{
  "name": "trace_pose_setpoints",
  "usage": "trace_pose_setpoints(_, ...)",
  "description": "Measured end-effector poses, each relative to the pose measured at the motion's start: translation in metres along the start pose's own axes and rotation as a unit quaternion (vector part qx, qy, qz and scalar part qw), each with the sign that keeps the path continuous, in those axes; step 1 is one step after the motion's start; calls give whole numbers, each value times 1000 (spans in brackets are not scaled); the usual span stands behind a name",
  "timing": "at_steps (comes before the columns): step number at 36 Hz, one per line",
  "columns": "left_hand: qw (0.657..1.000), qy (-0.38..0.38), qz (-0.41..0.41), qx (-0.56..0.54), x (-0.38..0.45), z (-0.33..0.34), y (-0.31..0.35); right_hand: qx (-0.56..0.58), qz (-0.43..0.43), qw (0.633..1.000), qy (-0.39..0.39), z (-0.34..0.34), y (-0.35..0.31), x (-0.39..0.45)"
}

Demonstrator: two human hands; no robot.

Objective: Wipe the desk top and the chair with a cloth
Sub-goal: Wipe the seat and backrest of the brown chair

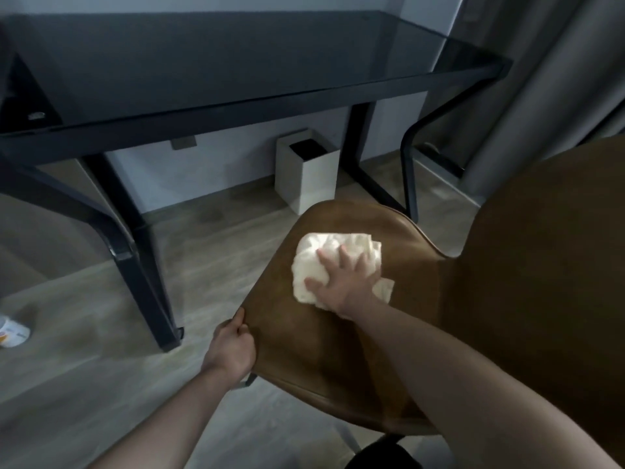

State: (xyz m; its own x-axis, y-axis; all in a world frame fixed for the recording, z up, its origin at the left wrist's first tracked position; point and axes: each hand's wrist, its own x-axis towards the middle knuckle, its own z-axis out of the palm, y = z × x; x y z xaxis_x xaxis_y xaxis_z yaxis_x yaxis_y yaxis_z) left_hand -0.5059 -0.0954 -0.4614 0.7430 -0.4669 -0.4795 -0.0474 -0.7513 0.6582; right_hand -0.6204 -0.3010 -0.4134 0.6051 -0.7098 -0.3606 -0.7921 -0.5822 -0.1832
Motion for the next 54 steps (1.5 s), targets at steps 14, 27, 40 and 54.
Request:
trace_pose_setpoints(14, 1000, -17, 7, 11, -24, -13, 16, 43, 69, 995, -61, 35, 19, -109)
trace_pose_setpoints(27, 999, -12, 31, 16, 9, -1, -9, 92, 273, 957, -16, -33, 53, -17)
trace_pose_setpoints(40, 1000, -19, 7, -15, -2, -7, -3, 30, 189, 981, 22, -16, 82, -23)
trace_pose_setpoints(54, 997, -45, 14, -53, -32, -20, 21, 107, 58, 989, -78, 34, 30, -141)
